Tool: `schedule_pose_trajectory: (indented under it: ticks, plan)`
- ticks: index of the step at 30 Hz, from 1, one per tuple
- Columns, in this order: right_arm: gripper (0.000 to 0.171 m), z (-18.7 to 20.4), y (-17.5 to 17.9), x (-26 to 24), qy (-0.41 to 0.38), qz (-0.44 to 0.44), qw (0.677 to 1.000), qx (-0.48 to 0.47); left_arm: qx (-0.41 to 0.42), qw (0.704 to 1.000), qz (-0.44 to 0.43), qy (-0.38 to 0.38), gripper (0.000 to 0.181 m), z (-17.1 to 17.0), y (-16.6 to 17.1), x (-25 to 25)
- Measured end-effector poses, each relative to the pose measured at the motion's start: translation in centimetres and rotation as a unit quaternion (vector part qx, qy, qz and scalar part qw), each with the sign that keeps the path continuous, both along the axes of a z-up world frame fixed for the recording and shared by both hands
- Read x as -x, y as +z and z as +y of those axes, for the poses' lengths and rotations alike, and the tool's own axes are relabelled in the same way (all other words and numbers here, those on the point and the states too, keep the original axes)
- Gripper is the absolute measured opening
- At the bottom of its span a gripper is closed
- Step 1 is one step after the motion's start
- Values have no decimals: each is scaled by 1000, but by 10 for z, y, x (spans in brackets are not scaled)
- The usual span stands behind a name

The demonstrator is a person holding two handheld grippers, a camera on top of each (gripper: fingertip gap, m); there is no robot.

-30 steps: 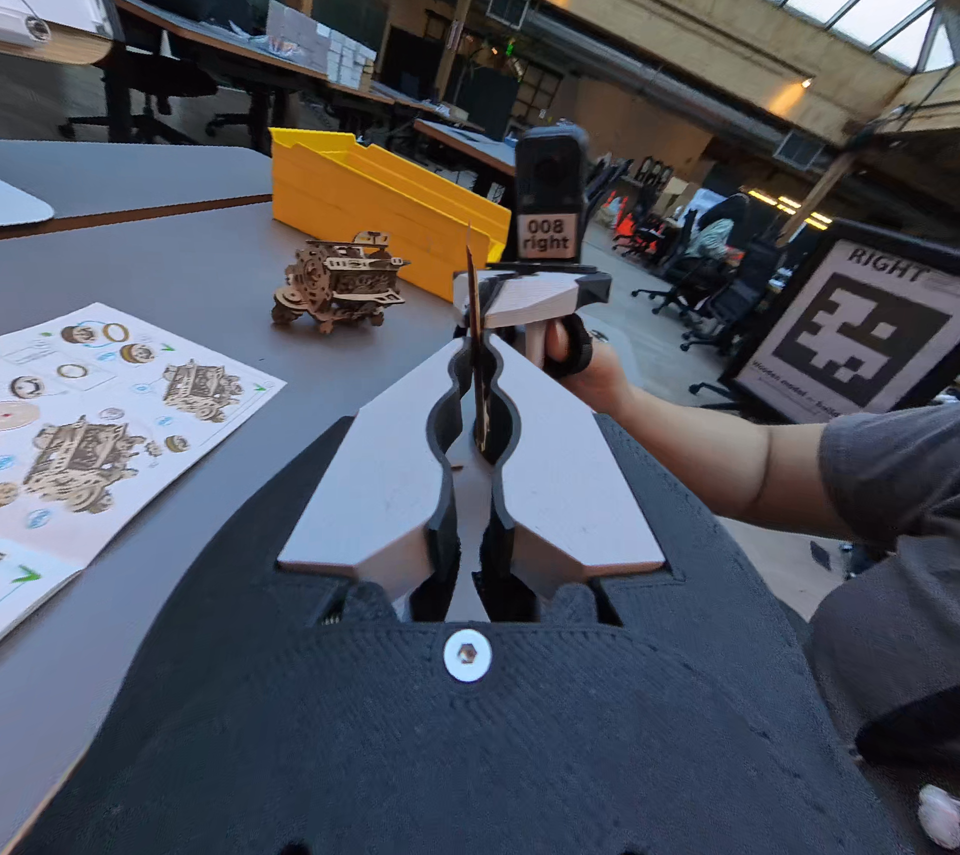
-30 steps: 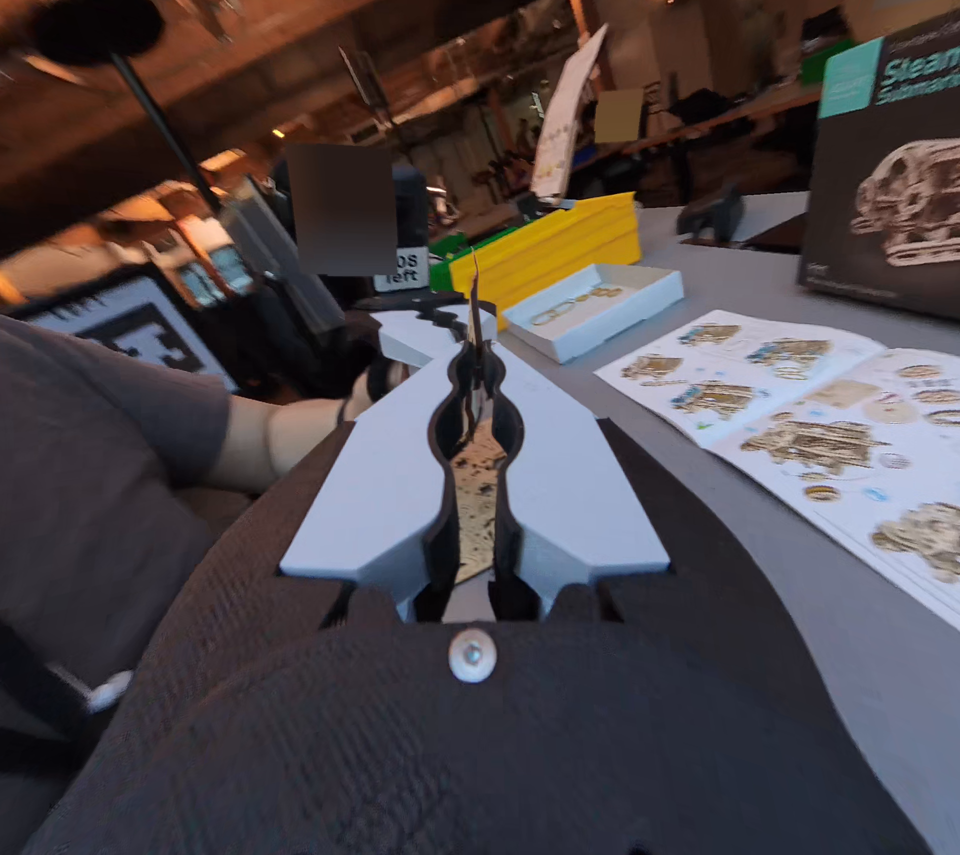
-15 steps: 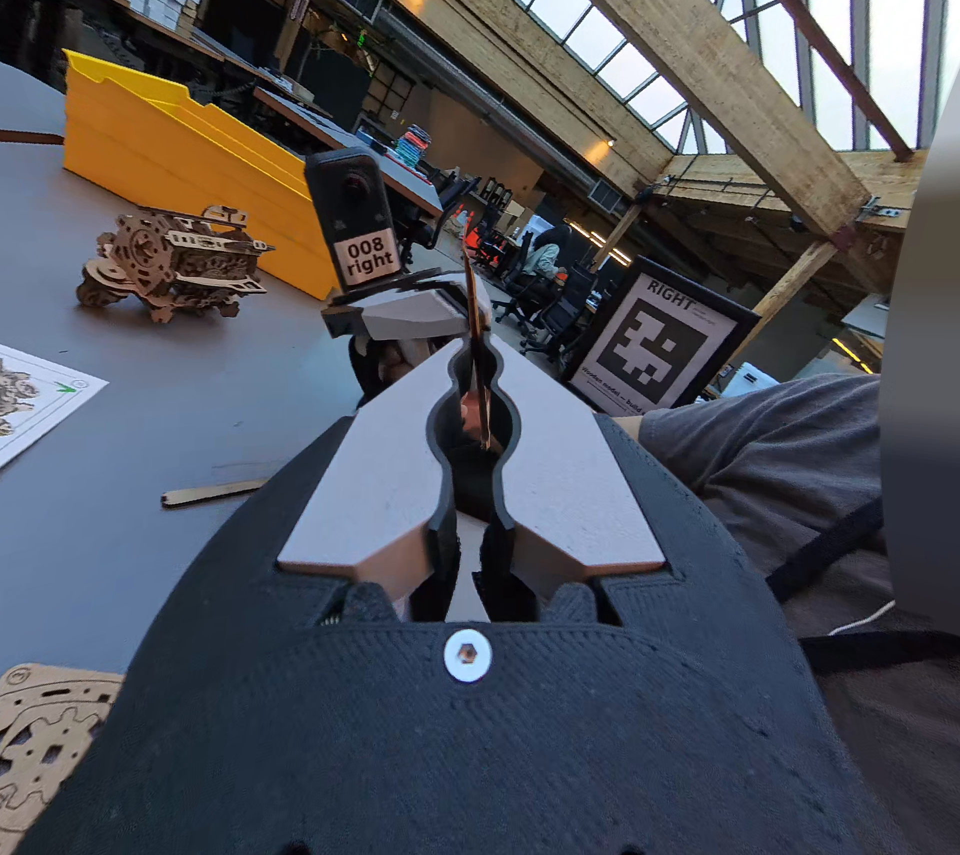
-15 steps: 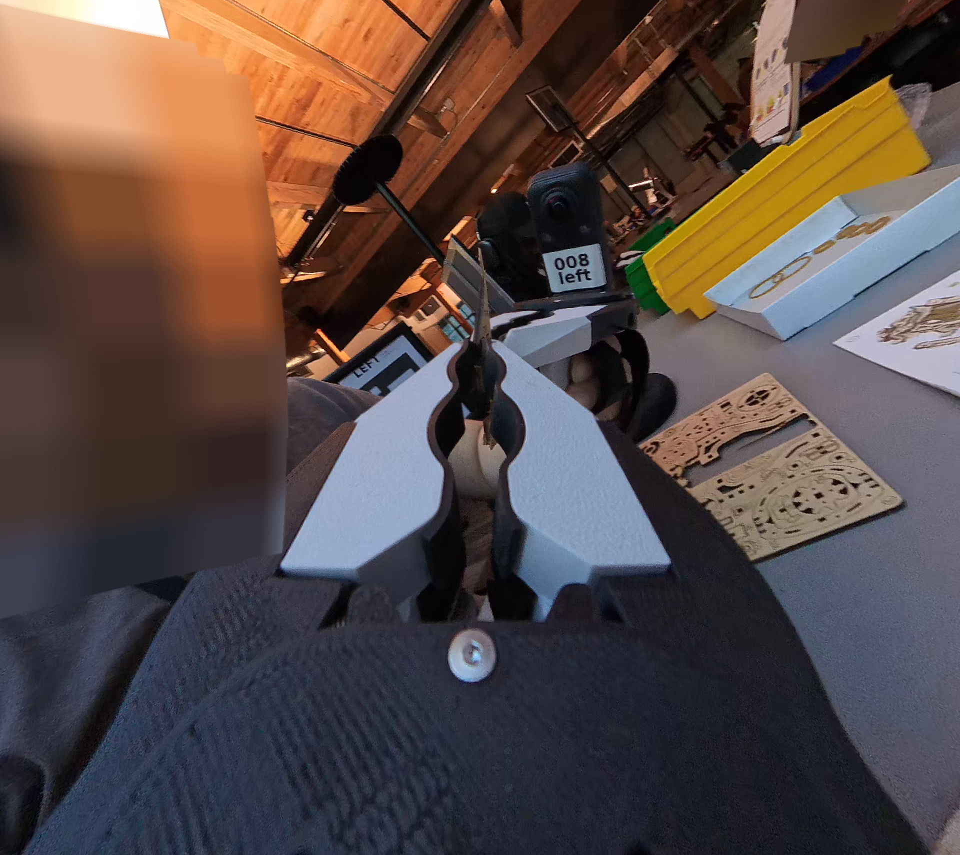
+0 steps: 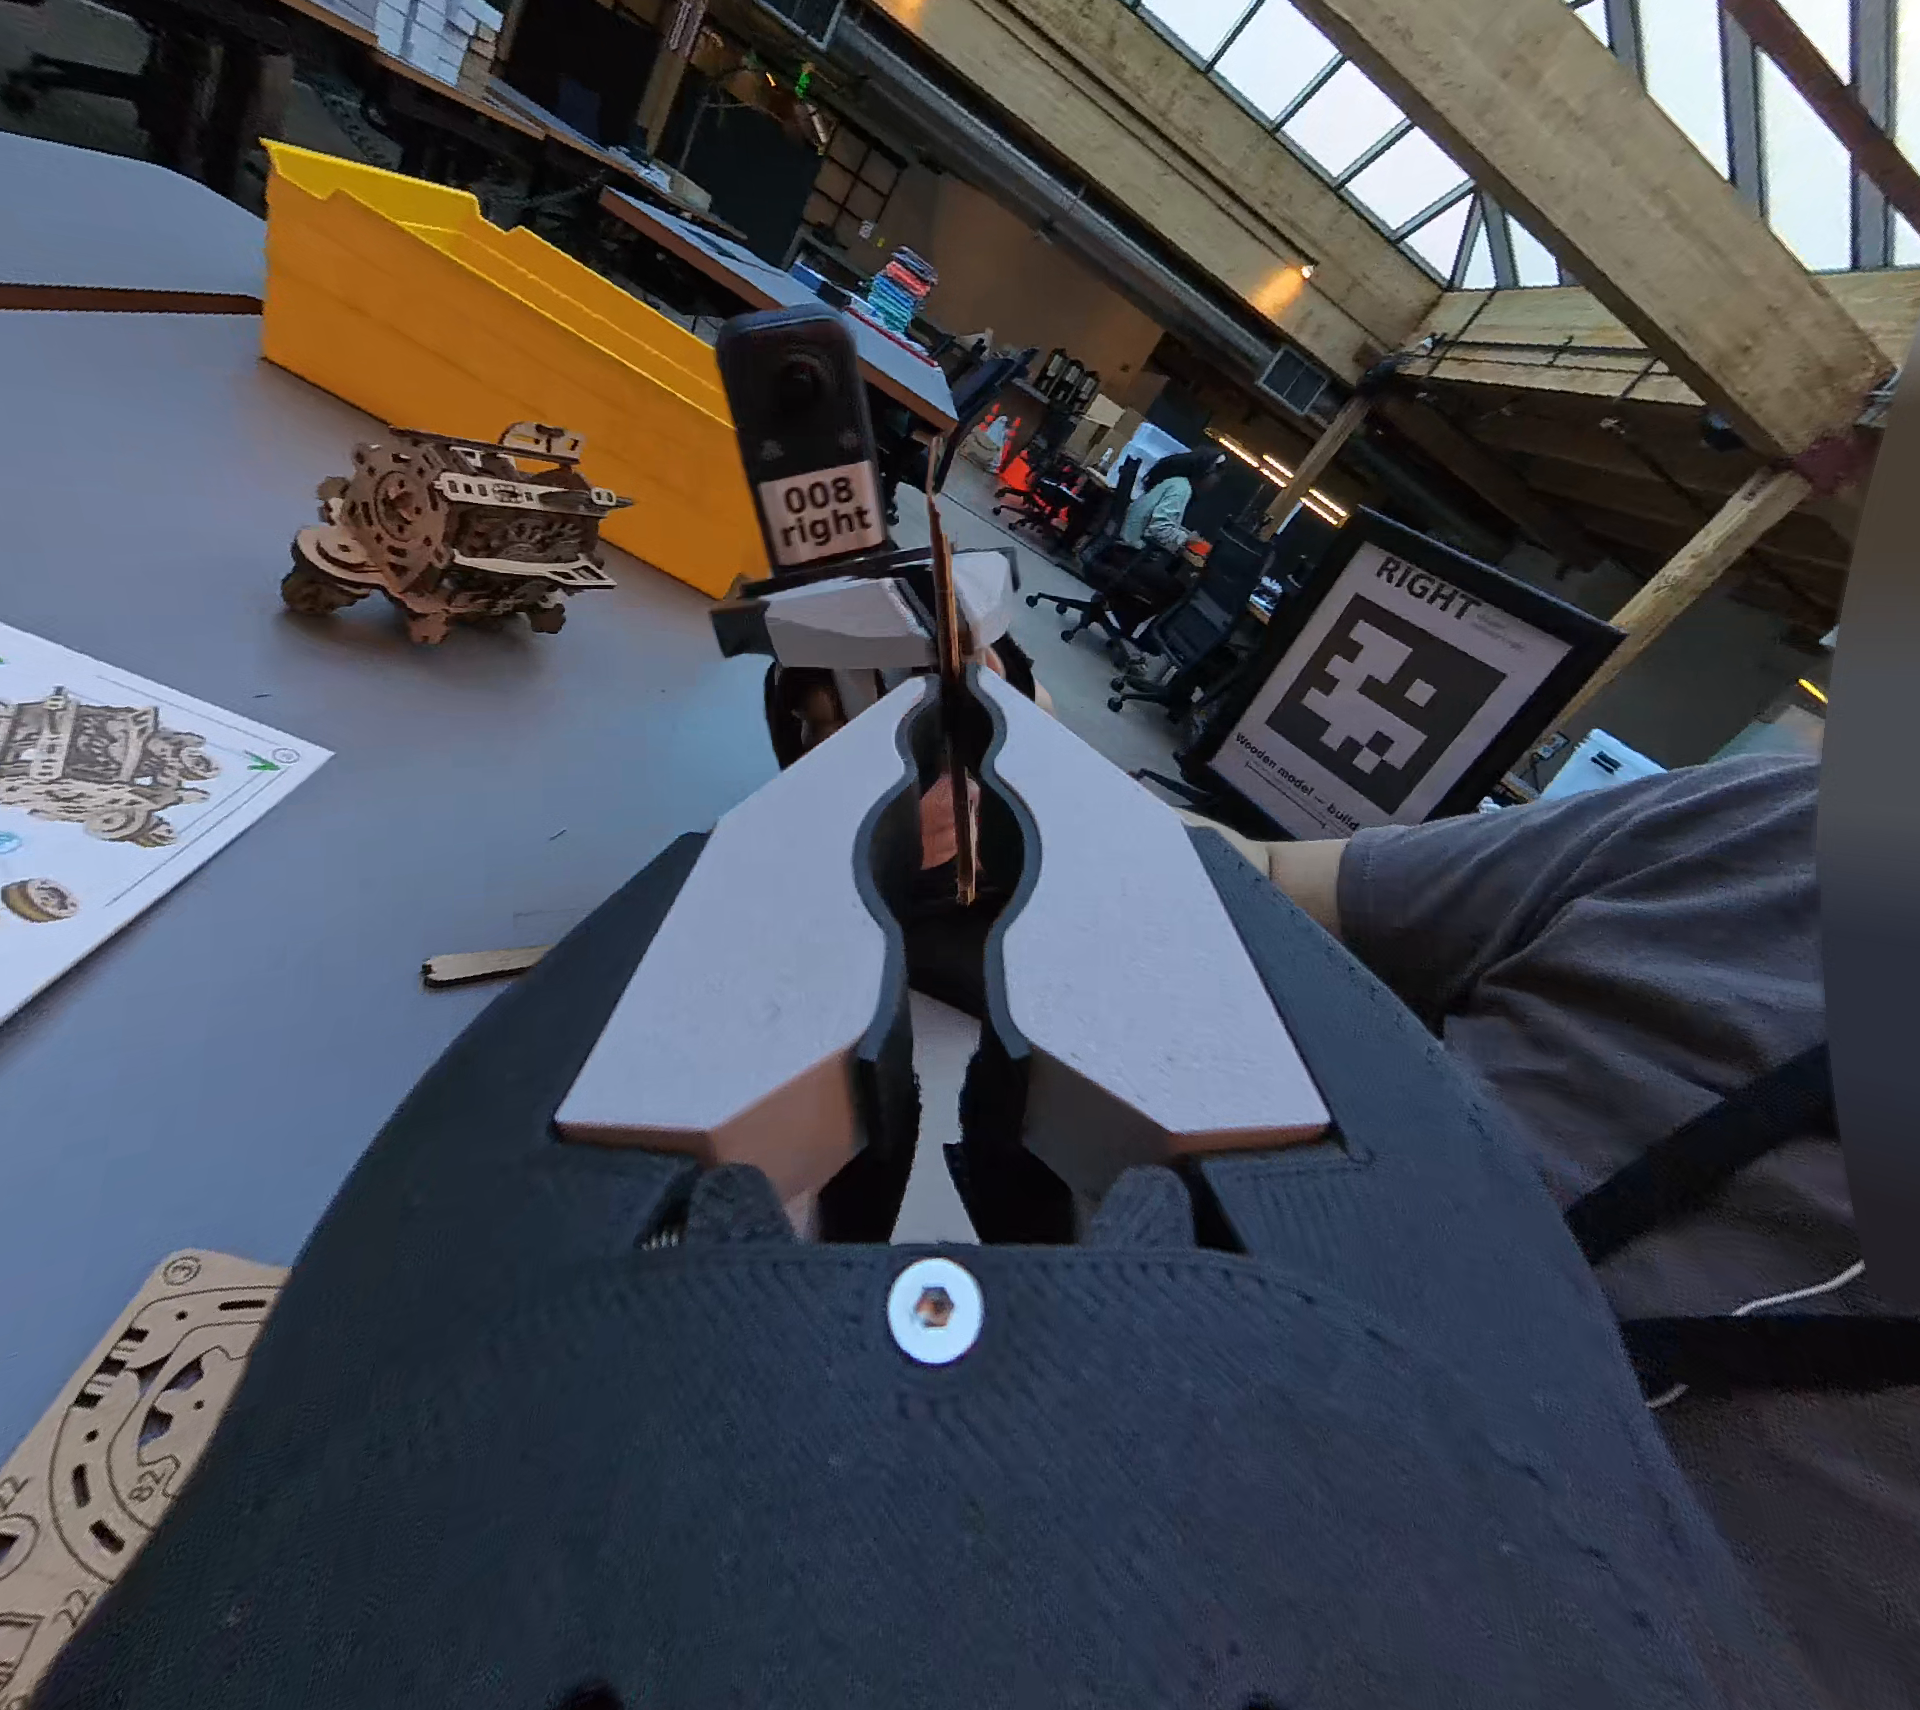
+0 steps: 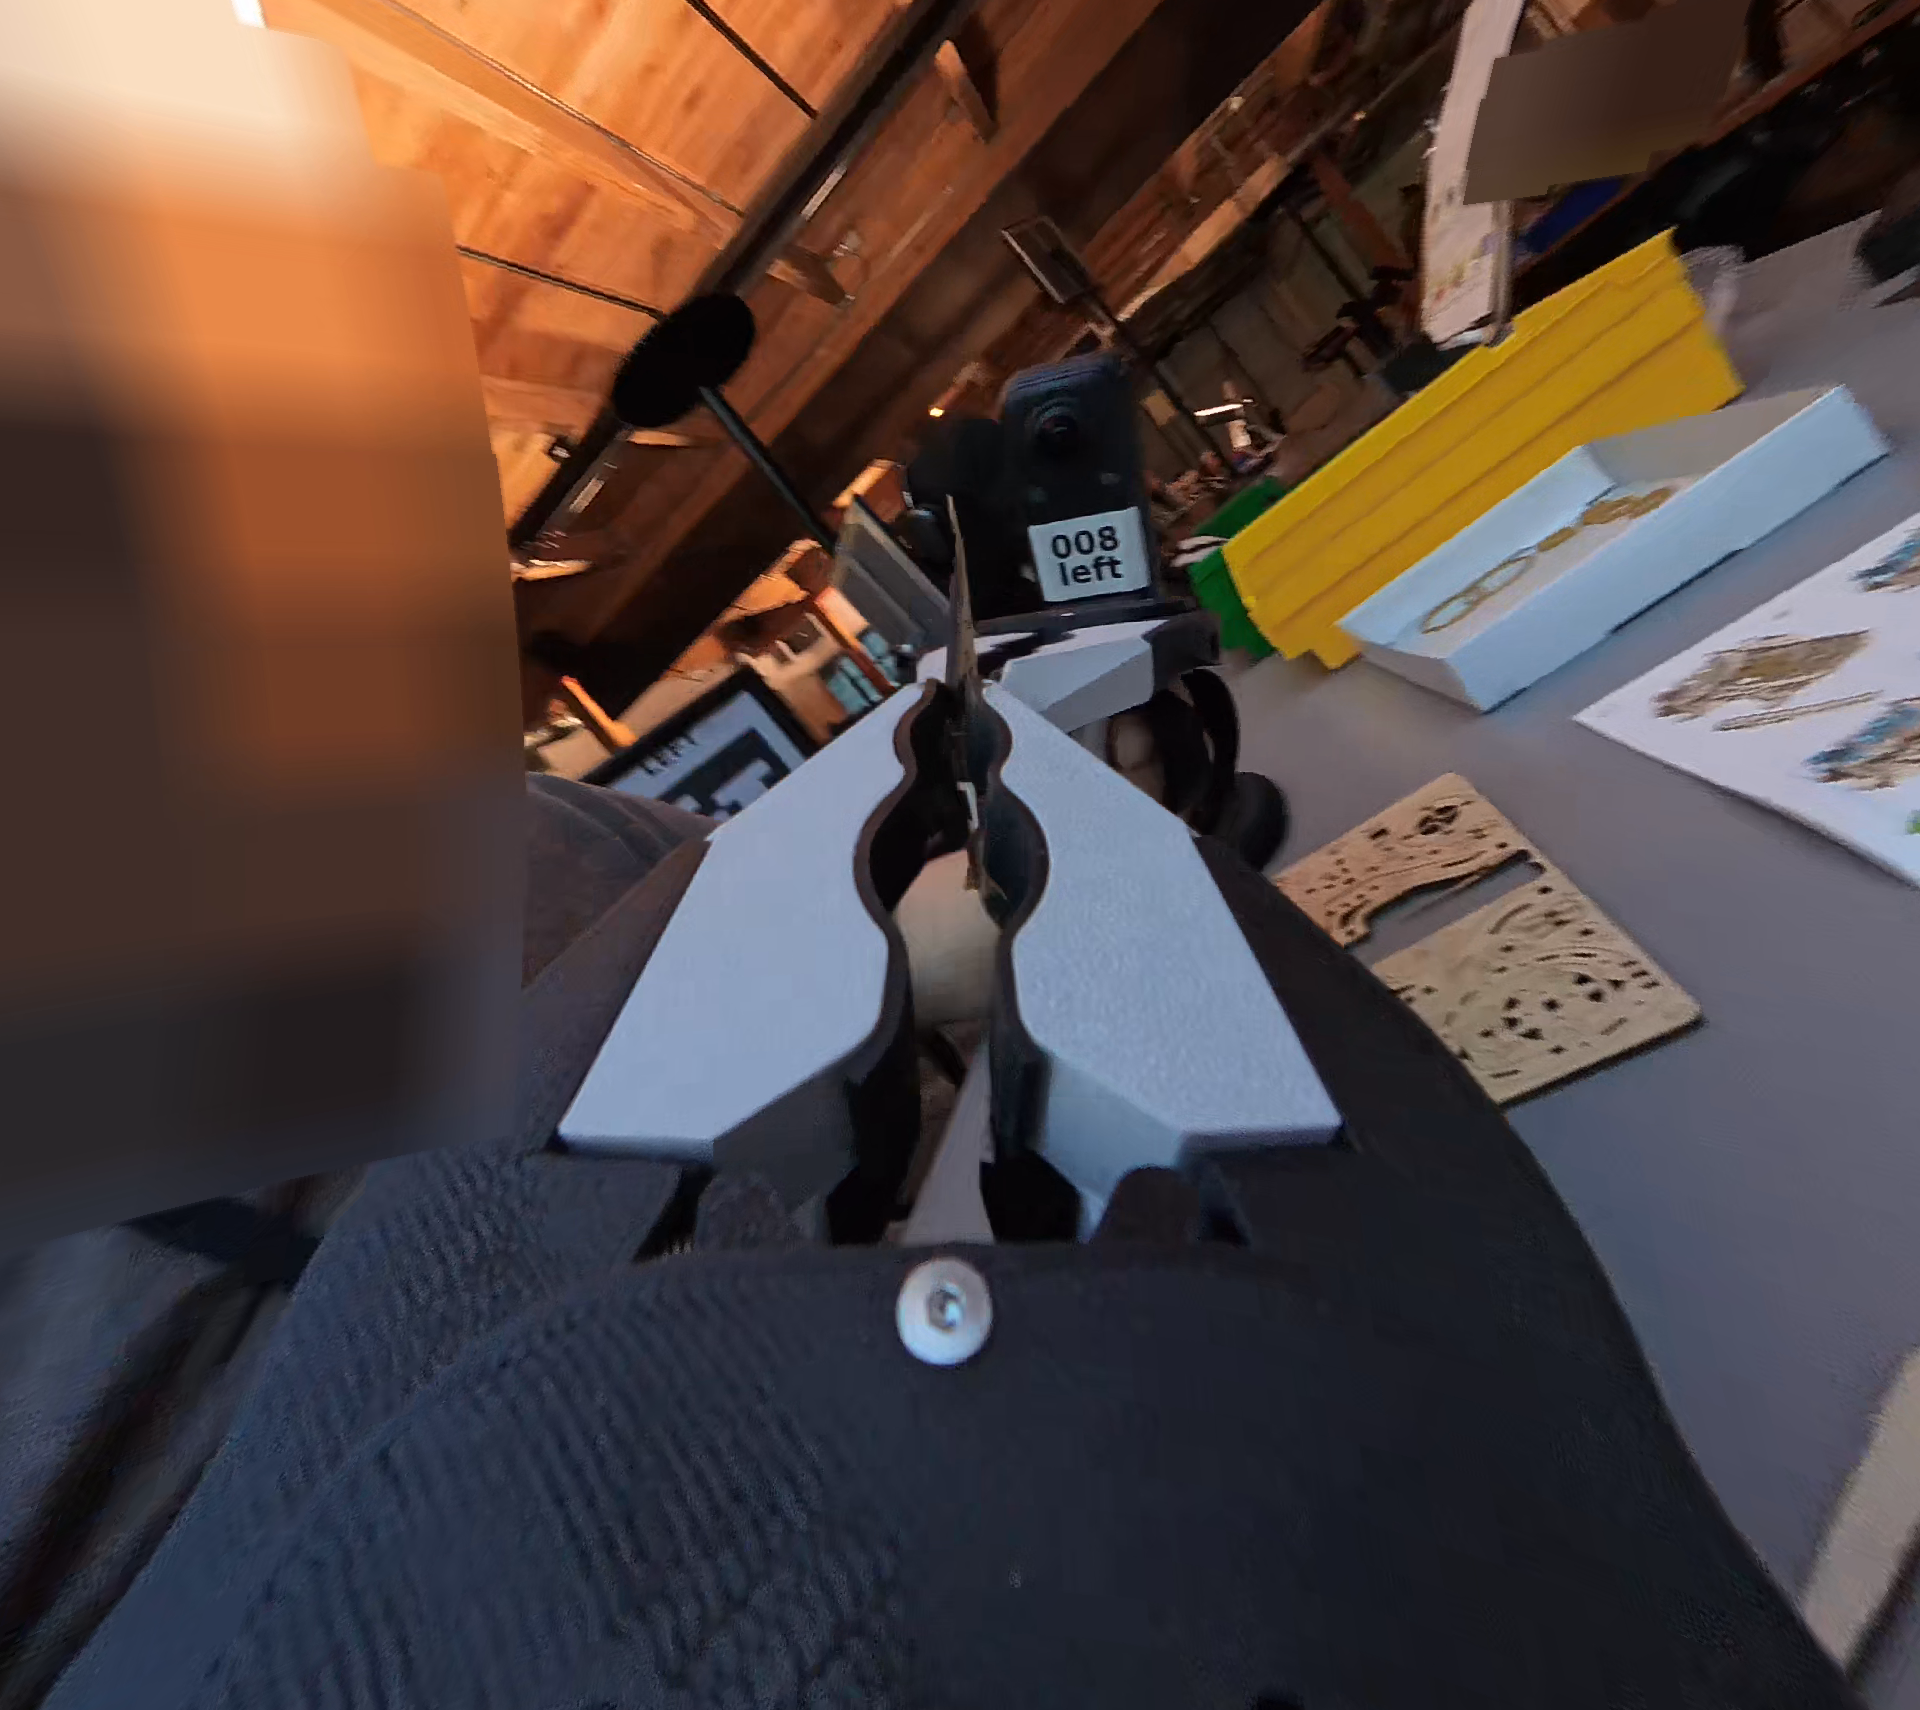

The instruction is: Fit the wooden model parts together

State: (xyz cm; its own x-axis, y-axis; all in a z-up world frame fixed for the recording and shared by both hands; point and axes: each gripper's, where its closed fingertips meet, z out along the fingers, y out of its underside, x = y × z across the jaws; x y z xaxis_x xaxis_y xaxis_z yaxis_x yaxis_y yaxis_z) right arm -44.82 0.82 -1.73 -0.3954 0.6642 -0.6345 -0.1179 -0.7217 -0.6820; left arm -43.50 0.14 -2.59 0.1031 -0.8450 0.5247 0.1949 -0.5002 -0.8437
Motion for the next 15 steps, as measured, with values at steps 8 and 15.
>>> schedule_pose_trajectory:
  ticks: [8, 15]
  plan:
    - [0, 4, -9, 1, -39, -56, 997, -46, 7, 999, 27, 15, 0, 5, -9, 0]
    - [0, 7, -11, -2, -44, -67, 996, -32, 18, 1000, 18, 2, 5, 6, -7, 2]
